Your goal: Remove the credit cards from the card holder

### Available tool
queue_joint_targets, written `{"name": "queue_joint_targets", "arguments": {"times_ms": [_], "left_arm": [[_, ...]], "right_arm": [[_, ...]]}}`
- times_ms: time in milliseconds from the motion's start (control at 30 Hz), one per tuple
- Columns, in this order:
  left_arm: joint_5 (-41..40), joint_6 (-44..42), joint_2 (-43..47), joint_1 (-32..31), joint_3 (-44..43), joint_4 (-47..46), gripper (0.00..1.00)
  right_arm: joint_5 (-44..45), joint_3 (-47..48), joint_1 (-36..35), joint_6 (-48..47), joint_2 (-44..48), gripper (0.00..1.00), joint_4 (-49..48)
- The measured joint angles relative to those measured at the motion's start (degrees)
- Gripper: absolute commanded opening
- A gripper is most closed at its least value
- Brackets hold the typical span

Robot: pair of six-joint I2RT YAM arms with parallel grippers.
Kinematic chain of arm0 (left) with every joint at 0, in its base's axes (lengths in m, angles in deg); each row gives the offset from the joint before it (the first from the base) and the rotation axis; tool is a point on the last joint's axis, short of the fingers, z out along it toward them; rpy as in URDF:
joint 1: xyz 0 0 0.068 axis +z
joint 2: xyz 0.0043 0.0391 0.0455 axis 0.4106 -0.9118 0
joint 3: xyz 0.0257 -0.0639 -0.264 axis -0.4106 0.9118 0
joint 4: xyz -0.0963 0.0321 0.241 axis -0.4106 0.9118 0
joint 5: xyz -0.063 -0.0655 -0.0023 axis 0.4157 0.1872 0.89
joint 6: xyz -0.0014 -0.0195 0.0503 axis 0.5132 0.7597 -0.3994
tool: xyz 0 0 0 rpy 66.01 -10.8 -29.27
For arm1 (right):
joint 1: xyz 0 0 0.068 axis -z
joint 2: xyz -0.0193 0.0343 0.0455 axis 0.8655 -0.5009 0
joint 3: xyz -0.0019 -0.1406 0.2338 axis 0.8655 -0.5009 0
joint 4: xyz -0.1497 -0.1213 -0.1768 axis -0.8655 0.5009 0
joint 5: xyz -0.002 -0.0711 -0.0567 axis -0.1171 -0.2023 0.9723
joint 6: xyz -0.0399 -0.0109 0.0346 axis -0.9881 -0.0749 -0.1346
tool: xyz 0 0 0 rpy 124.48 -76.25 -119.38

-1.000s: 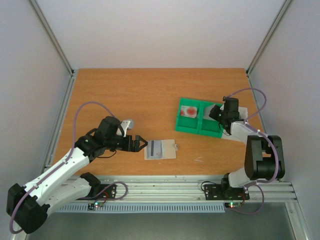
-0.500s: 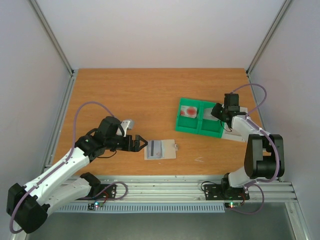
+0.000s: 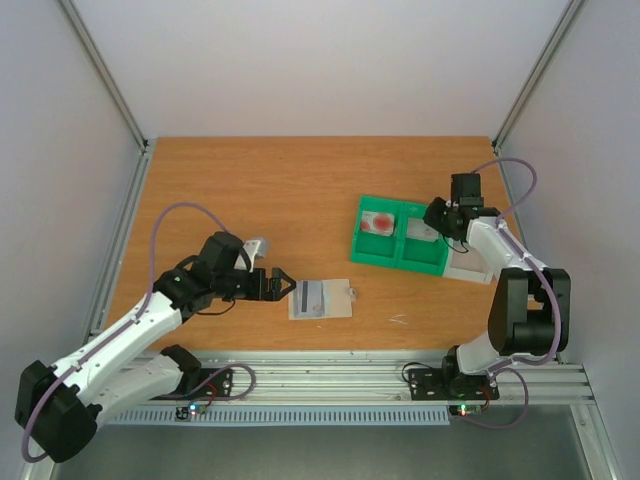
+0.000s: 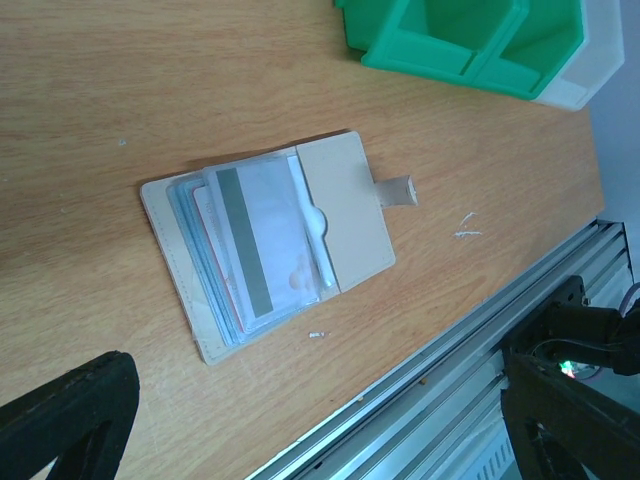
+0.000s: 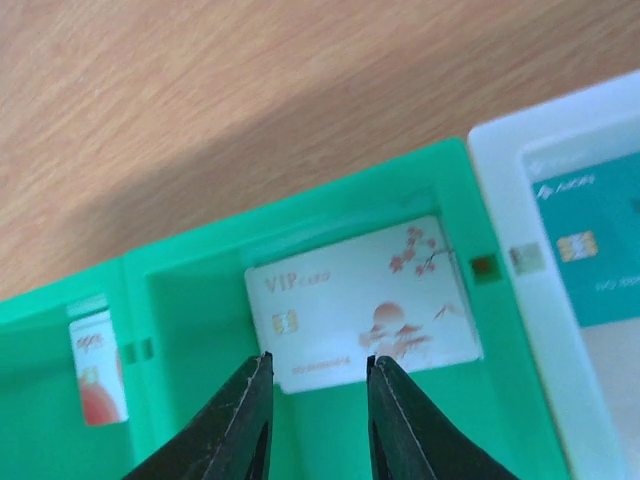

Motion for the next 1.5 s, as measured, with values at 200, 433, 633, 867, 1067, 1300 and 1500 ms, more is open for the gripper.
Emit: {"name": "queue_joint_targets", "arguments": {"times_ms": [200,433,633,867,1067,1300,1500], "left_arm": [[0.09,2.54,-0.48,0.00,2.62,-3.80,0.99],[1.62,7.76,-3.13,0.00,6.82,-10.60,0.99],[3.91,11.47,-7.65,0.00,8.96,-16.50,0.97],[7.06,13.57,-12.72,0.00,9.79,-23.26,0.92],[10.12,16.09,-18.32,0.00,11.04,-30.16,0.85],[10.36,17.57,-19.26,0.00,11.93,-33.51,0.83],[6.73,17.33,-12.50,0.00,13.27,-30.16,0.83]], "right_arm": [[-7.10,0.20,-0.02,2.40,3.28,0.31,4.22],[-14.01,-1.07,-0.61,2.69,10.86,0.31,8.55],[-18.03,-3.23,-3.54,2.75,17.25,0.32,12.52],[-20.02,-3.43,-10.88,4.39,18.84,0.32,15.02],[-20.39,-3.82,-20.31,8.00,18.45,0.32,14.23],[-18.32,-5.53,-31.19,13.29,15.37,0.30,8.17],[-16.17,-6.97,-37.46,17.14,9.79,0.30,2.84]]}}
